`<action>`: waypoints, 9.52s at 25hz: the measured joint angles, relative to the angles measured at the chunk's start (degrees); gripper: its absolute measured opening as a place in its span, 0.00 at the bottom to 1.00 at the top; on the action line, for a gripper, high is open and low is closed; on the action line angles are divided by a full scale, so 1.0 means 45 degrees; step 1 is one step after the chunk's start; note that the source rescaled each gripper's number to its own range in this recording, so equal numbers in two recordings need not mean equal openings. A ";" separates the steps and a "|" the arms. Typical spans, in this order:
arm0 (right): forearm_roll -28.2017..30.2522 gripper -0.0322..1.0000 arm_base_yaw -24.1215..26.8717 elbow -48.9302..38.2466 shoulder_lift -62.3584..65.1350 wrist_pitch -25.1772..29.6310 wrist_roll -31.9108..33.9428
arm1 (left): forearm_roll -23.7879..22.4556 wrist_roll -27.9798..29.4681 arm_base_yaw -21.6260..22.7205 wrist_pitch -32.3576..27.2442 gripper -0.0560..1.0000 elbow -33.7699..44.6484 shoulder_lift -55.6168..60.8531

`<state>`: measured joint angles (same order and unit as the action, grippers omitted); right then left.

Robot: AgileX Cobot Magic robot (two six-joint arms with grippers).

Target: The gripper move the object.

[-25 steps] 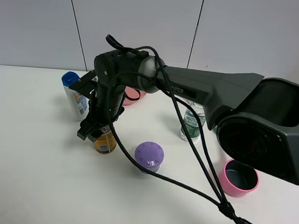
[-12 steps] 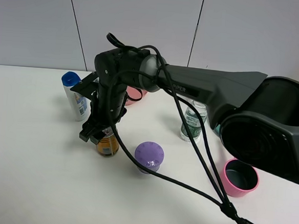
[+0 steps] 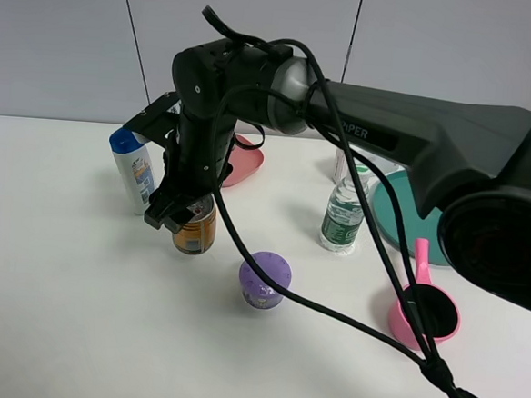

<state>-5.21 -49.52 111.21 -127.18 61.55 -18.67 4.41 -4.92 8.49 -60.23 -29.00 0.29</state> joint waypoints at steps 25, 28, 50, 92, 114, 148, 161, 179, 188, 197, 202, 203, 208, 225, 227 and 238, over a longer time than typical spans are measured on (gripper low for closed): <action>0.0355 0.04 0.2825 0.0000 0.3593 0.1967 0.0139 | 0.0000 0.0000 0.0000 0.0000 1.00 0.0000 0.0000; 0.0458 0.04 0.3623 0.0000 0.4054 0.1980 0.0153 | 0.0000 0.0000 0.0000 0.0000 1.00 0.0000 0.0000; 0.1012 0.04 0.8182 -0.2994 0.5900 0.1991 -0.0010 | 0.0000 0.0000 0.0000 0.0000 1.00 0.0000 0.0000; 0.0912 0.03 1.1694 -0.8450 0.3656 -0.4755 0.0989 | 0.0000 0.0000 0.0000 0.0000 1.00 0.0000 0.0000; 0.0903 0.99 1.1694 -0.8047 0.4212 -0.2517 0.1504 | 0.0000 0.0000 0.0000 0.0000 1.00 0.0000 0.0000; 0.1720 0.99 1.1694 -0.5954 1.2640 0.1806 0.2058 | 0.0000 0.0000 0.0000 0.0000 1.00 0.0000 0.0000; 0.0626 0.99 1.1694 -1.2050 1.8921 0.0379 0.2084 | 0.0000 0.0000 0.0000 0.0000 1.00 0.0000 0.0000; 0.0492 0.99 1.1694 -1.7067 2.7917 -0.0651 0.2023 | 0.0000 0.0000 0.0000 0.0000 1.00 0.0000 0.0000; 0.0714 0.99 1.1694 -1.8265 2.8160 -0.0015 0.2357 | 0.0000 0.0000 0.0000 0.0000 1.00 0.0000 0.0000; 0.0856 0.99 1.1694 -1.8360 2.8171 -0.0003 0.2484 | 0.0000 0.0000 0.0000 0.0000 1.00 0.0000 0.0000; 0.0882 0.99 1.1694 -1.8360 2.8171 -0.0003 0.2484 | 0.0000 0.0000 0.0000 0.0000 1.00 0.0000 0.0000; 0.0891 0.99 1.1694 -1.8360 2.8171 -0.0003 0.2484 | 0.0000 0.0000 0.0000 0.0000 1.00 0.0000 0.0000; 0.0891 0.99 1.1694 -1.8360 2.8296 -0.0003 0.2511 | 0.0000 0.0000 0.0000 0.0000 1.00 0.0000 0.0000; 0.0922 0.99 1.1694 -1.8360 2.8296 -0.0003 0.2660 | 0.0000 0.0000 0.0000 0.0000 1.00 0.0000 0.0000; 0.0922 0.99 1.1694 -1.8360 2.8296 -0.0003 0.2660 | 0.0000 0.0000 0.0000 0.0000 1.00 0.0000 0.0000; 0.0922 0.99 1.1694 -1.8360 2.8296 -0.0003 0.2660 | 0.0000 0.0000 0.0000 0.0000 1.00 0.0000 0.0000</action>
<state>-1.06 3.10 28.59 0.15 61.54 -6.70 4.41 -4.92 8.49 -60.23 -29.00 0.29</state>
